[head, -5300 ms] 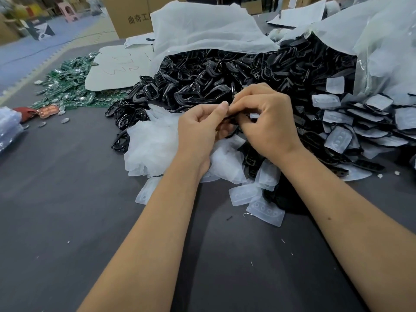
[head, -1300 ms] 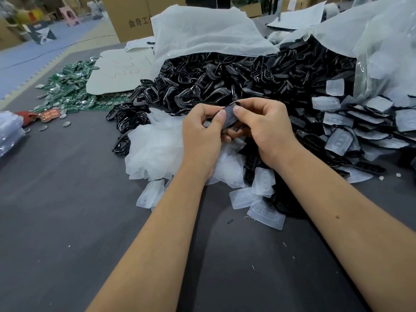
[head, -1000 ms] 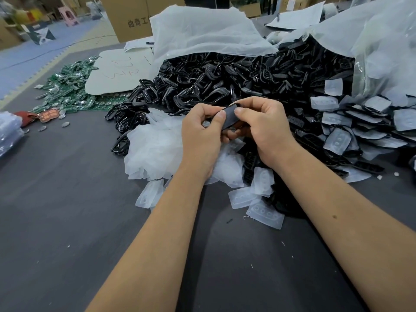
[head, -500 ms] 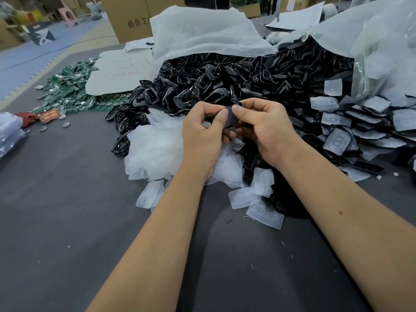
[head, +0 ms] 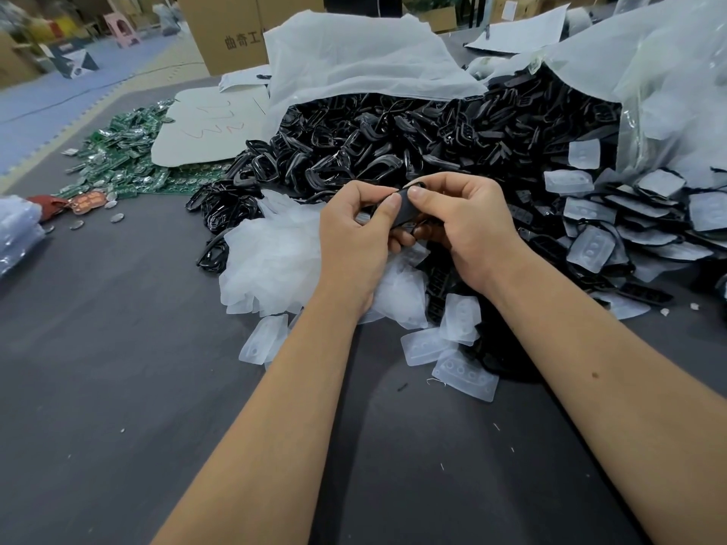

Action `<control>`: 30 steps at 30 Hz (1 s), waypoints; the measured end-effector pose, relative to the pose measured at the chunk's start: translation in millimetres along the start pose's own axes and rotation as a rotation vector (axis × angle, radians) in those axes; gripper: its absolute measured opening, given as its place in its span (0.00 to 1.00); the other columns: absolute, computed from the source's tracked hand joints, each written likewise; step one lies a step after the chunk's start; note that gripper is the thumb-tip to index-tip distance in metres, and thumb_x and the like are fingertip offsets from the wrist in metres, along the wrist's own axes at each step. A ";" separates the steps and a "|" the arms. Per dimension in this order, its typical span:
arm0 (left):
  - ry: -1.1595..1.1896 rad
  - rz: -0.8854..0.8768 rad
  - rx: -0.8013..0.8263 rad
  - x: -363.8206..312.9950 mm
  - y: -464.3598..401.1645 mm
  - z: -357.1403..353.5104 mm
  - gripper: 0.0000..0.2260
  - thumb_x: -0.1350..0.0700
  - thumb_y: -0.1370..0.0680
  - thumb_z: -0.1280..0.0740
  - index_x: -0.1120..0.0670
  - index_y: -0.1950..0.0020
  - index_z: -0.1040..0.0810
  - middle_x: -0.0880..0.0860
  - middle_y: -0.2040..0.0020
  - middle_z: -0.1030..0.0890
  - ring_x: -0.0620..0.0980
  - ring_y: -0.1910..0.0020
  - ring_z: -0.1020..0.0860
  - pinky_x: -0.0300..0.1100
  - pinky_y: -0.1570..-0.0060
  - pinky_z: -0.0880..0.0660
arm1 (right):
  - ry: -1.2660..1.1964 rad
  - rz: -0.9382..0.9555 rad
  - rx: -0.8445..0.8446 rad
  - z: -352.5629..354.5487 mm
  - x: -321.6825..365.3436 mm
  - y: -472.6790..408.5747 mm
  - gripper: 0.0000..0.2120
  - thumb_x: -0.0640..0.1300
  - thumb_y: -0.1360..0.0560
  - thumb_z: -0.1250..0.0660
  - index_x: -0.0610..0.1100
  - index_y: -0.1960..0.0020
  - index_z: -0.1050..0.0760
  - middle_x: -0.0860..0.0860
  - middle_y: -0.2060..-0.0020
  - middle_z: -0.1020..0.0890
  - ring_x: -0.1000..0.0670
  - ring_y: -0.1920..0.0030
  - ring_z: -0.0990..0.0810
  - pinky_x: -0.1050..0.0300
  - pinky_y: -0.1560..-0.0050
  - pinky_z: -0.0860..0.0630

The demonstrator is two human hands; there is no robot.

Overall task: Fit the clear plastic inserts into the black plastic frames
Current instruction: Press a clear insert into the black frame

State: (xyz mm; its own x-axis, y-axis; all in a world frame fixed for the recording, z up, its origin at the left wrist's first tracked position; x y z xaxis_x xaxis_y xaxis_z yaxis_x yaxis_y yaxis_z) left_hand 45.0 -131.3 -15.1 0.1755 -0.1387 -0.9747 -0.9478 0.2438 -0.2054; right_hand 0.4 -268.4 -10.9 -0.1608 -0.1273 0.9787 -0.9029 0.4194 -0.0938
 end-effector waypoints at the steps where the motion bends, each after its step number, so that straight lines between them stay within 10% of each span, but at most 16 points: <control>1: 0.001 0.002 -0.001 0.0 0.1 0.0 0.04 0.64 0.18 0.30 0.57 0.52 0.20 0.56 0.60 0.15 0.49 0.72 0.19 0.39 0.71 0.23 | -0.002 0.001 0.005 0.1 0.1 0.2 0.04 0.34 0.20 0.30 0.37 0.51 0.16 0.42 0.61 0.15 0.49 0.63 0.18 0.59 0.63 0.21; 20: -0.044 0.023 -0.020 -2.3 1.1 -1.6 0.06 0.65 0.19 0.31 0.56 0.55 0.20 0.51 0.65 0.19 0.48 0.75 0.22 0.37 0.76 0.28 | 0.135 0.039 -0.034 0.7 3.2 1.0 0.09 0.35 0.20 0.31 0.41 0.57 0.16 0.45 0.63 0.15 0.50 0.65 0.18 0.59 0.65 0.21; 24: 0.048 0.110 -0.064 -1.7 1.4 1.7 0.06 0.65 0.18 0.32 0.59 0.54 0.20 0.52 0.65 0.18 0.47 0.74 0.22 0.37 0.75 0.28 | 0.408 0.271 -0.036 4.0 12.9 2.1 0.09 0.35 0.21 0.33 0.42 0.45 0.18 0.48 0.55 0.16 0.49 0.54 0.17 0.52 0.56 0.17; 30: 0.178 0.235 -0.086 -3.7 -0.1 3.4 0.07 0.67 0.18 0.33 0.62 0.55 0.19 0.53 0.67 0.19 0.44 0.75 0.25 0.34 0.76 0.31 | 0.845 0.711 0.081 0.4 26.4 11.5 0.16 0.30 0.30 0.29 0.44 0.45 0.16 0.51 0.49 0.21 0.54 0.49 0.22 0.71 0.56 0.30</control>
State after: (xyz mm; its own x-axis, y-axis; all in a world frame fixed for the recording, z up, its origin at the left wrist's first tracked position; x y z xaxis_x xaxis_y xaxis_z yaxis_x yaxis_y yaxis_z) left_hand 45.3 -127.5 -11.7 -0.0934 -0.2556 -0.9623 -0.9774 0.2076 0.0397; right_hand -14.4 -267.3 13.8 -0.3574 0.7866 0.5035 -0.7407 0.0896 -0.6658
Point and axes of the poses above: each hand's wrist, its own y-axis away from the middle knuckle, its own z-axis out of the back of the hand, x = y × z, the point moved 4 cm from there along -y, towards the middle knuckle
